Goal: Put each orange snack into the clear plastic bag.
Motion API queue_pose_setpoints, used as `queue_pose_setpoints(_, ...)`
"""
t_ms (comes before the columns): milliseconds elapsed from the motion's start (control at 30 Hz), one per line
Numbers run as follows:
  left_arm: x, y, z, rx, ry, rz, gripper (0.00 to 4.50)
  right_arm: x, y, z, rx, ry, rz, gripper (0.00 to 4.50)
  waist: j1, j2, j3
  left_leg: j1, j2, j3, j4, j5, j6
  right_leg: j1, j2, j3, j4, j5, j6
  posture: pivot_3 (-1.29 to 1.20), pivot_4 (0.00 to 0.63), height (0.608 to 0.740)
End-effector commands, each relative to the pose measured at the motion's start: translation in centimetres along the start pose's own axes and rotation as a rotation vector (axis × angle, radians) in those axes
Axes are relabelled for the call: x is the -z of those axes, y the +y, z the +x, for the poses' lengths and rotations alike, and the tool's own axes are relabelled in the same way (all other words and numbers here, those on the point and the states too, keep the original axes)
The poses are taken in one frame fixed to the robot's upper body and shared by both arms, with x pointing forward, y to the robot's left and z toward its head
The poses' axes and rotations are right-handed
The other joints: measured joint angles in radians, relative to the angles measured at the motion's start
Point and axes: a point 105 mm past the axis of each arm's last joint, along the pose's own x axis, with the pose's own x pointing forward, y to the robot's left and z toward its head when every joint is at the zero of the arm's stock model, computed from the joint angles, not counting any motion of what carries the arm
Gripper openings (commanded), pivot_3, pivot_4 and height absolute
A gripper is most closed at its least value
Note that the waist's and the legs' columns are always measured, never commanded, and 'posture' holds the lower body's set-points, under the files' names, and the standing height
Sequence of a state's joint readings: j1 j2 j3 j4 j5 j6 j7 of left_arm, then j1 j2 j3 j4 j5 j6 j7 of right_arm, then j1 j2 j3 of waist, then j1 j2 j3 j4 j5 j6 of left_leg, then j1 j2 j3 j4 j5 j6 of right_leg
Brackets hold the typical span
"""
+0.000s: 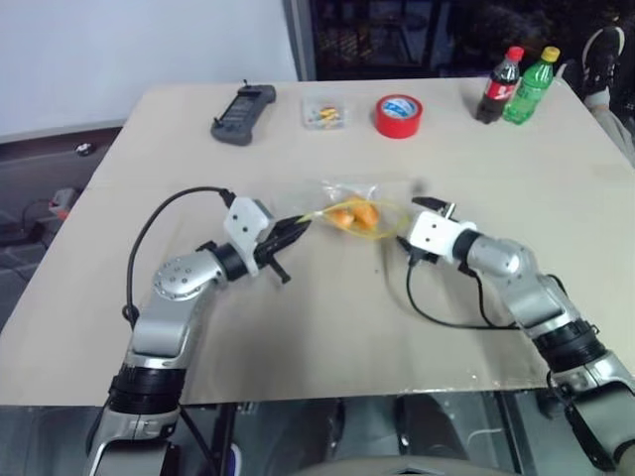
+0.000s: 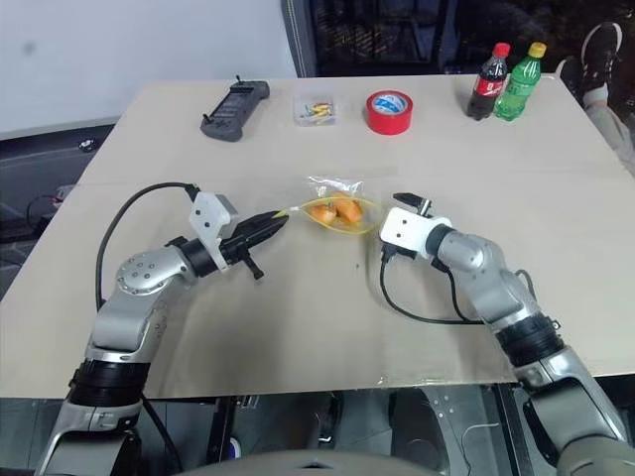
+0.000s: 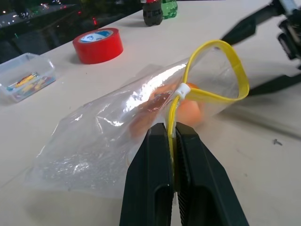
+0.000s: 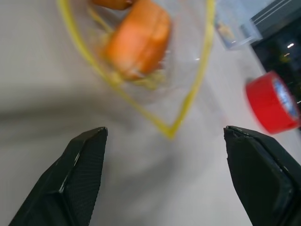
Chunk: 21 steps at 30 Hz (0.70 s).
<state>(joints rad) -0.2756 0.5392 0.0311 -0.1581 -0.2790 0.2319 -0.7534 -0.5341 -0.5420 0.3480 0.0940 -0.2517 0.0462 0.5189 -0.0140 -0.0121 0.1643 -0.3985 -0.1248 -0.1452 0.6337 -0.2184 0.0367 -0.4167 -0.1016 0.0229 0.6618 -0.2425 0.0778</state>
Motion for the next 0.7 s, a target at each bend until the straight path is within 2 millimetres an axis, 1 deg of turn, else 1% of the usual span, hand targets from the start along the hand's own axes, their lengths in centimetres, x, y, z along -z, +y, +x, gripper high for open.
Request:
queue_pose_setpoints(33,-1.1,0.4,-0.4,-0.011,-0.032,0.032,0.00,-2.1,-1.2,0.5,0.026,-0.101,-0.028,2.72,0.000,0.000,0.000,0.000,0.000,0.000,0.000,0.000,0.000,0.000,0.000,0.000,0.000,0.000,0.000,0.00,0.150,0.740)
queue_pose_setpoints(100,-1.1,0.3,-0.5,-0.013,-0.030,0.033,0.00,-2.5,-1.3,0.6,0.026,-0.122,-0.023,1.83,0.000,0.000,0.000,0.000,0.000,0.000,0.000,0.000,0.000,0.000,0.000,0.000,0.000,0.000,0.000,0.00,0.150,0.740)
queue_pose_setpoints(167,-1.1,0.4,-0.5,-0.015,-0.029,0.033,0.00,-2.7,-1.2,0.6,0.016,-0.136,-0.036,0.81,0.000,0.000,0.000,0.000,0.000,0.000,0.000,0.000,0.000,0.000,0.000,0.000,0.000,0.000,0.000,0.00,0.150,0.740)
queue_pose_setpoints(200,-1.1,0.4,-0.6,-0.016,-0.029,0.034,0.00,-2.9,-1.3,0.6,0.019,-0.143,-0.033,0.37,0.000,0.000,0.000,0.000,0.000,0.000,0.000,0.000,0.000,0.000,0.000,0.000,0.000,0.000,0.000,0.00,0.150,0.740)
queue_pose_setpoints(233,-1.1,0.4,-0.6,-0.017,-0.029,0.034,0.00,-3.0,-1.4,0.5,0.024,-0.151,-0.022,0.05,0.000,0.000,0.000,0.000,0.000,0.000,0.000,0.000,0.000,0.000,0.000,0.000,0.000,0.000,0.000,0.00,0.150,0.740)
queue_pose_setpoints(333,-1.3,0.7,-0.4,-0.021,-0.031,0.036,0.00,-3.2,-2.1,0.5,0.046,-0.154,-0.025,0.05,0.000,0.000,0.000,0.000,0.000,-0.001,0.000,0.000,0.000,0.000,0.000,0.000,0.000,0.000,0.000,0.00,0.150,0.740)
queue_pose_setpoints(400,-1.5,1.3,-0.1,-0.029,-0.032,0.049,0.00,-2.9,-3.0,0.4,0.071,-0.135,-0.040,0.05,0.000,0.000,0.000,0.000,0.000,-0.001,0.000,0.000,0.000,0.000,0.000,0.000,0.000,0.000,0.000,0.00,0.150,0.740)
queue_pose_setpoints(500,-2.3,2.7,0.8,-0.057,-0.047,0.062,0.00,-2.1,-5.2,0.2,0.143,-0.093,-0.073,0.05,0.001,0.000,0.000,0.000,0.000,-0.001,0.000,0.000,0.000,0.000,0.000,-0.001,0.000,0.000,0.000,0.00,0.150,0.740)
queue_pose_setpoints(567,-3.5,4.8,2.0,-0.099,-0.066,0.126,0.00,-1.2,-8.3,-0.2,0.233,-0.034,-0.129,0.05,0.004,-0.001,0.001,0.000,0.000,-0.001,0.000,0.000,0.000,0.000,0.000,-0.001,0.000,0.000,0.000,0.00,0.150,0.740)
queue_pose_setpoints(633,-5.0,6.9,3.4,-0.142,-0.087,0.213,0.00,-0.3,-11.5,-1.2,0.320,0.023,-0.192,0.05,0.002,-0.001,0.001,-0.001,-0.001,-0.001,0.001,0.000,0.000,0.000,0.000,-0.001,0.001,0.000,0.000,0.00,0.150,0.740)
queue_pose_setpoints(700,-6.6,8.1,4.4,-0.180,-0.124,0.268,0.00,0.0,-14.0,-2.4,0.388,0.056,-0.239,0.05,0.002,-0.001,0.001,-0.001,-0.002,-0.001,0.001,0.000,0.000,0.000,-0.001,-0.001,0.001,0.000,0.000,0.00,0.150,0.740)
